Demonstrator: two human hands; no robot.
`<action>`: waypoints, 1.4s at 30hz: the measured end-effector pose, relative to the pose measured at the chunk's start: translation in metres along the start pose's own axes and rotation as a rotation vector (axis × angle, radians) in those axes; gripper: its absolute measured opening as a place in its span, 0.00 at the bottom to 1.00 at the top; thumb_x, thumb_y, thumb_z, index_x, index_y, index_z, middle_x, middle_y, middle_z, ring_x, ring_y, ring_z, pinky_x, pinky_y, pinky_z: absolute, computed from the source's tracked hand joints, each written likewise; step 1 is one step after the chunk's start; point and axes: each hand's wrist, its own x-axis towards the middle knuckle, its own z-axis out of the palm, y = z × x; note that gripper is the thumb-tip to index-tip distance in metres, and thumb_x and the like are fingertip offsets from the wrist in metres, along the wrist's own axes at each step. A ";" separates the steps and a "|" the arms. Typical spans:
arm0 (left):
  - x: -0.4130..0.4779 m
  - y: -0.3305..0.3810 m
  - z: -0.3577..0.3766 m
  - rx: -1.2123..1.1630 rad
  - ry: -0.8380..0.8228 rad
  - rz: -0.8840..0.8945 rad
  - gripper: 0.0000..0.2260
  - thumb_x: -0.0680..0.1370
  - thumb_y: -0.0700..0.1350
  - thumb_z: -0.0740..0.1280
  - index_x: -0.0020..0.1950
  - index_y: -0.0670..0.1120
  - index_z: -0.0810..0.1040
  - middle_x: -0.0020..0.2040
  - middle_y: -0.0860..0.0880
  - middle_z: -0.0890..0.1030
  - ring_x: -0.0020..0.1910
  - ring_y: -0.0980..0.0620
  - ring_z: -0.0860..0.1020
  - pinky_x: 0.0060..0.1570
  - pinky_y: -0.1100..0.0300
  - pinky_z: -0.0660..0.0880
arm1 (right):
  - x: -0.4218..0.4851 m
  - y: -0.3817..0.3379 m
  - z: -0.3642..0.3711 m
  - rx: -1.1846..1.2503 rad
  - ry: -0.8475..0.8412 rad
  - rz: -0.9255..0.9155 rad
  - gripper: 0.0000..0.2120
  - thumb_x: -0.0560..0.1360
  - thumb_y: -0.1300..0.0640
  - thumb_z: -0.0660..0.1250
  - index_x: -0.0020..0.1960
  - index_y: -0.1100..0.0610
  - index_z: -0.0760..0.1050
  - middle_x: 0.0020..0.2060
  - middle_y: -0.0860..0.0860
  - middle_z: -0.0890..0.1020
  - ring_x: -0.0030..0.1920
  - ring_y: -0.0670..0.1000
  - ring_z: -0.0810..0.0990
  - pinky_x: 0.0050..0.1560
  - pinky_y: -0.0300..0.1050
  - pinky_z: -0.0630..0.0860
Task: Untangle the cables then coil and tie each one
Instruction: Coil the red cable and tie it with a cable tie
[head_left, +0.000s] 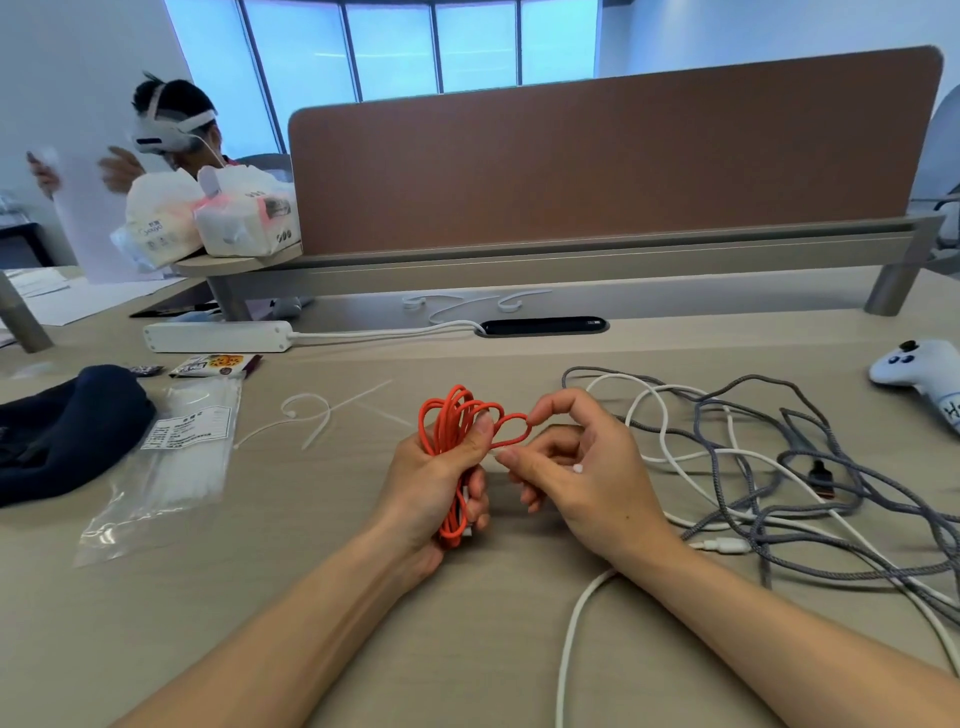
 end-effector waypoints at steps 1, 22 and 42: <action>0.000 0.000 0.000 0.010 0.001 0.003 0.12 0.73 0.49 0.70 0.34 0.44 0.74 0.22 0.46 0.68 0.15 0.52 0.64 0.20 0.64 0.65 | -0.001 0.000 0.000 -0.023 -0.026 -0.029 0.11 0.69 0.68 0.73 0.43 0.58 0.73 0.28 0.54 0.80 0.24 0.52 0.76 0.26 0.44 0.76; -0.012 0.004 0.006 0.567 -0.181 0.245 0.13 0.71 0.27 0.57 0.36 0.44 0.71 0.23 0.52 0.75 0.21 0.56 0.73 0.22 0.65 0.68 | 0.001 -0.009 0.004 -0.536 -0.369 -0.405 0.03 0.71 0.65 0.69 0.42 0.59 0.75 0.66 0.51 0.74 0.68 0.42 0.70 0.58 0.31 0.67; -0.006 0.000 0.003 0.660 -0.072 0.286 0.10 0.61 0.37 0.62 0.42 0.41 0.72 0.25 0.43 0.75 0.21 0.42 0.74 0.22 0.54 0.71 | 0.007 -0.006 -0.002 -0.695 -0.183 -0.407 0.04 0.72 0.50 0.63 0.42 0.50 0.71 0.48 0.43 0.75 0.40 0.46 0.75 0.39 0.53 0.75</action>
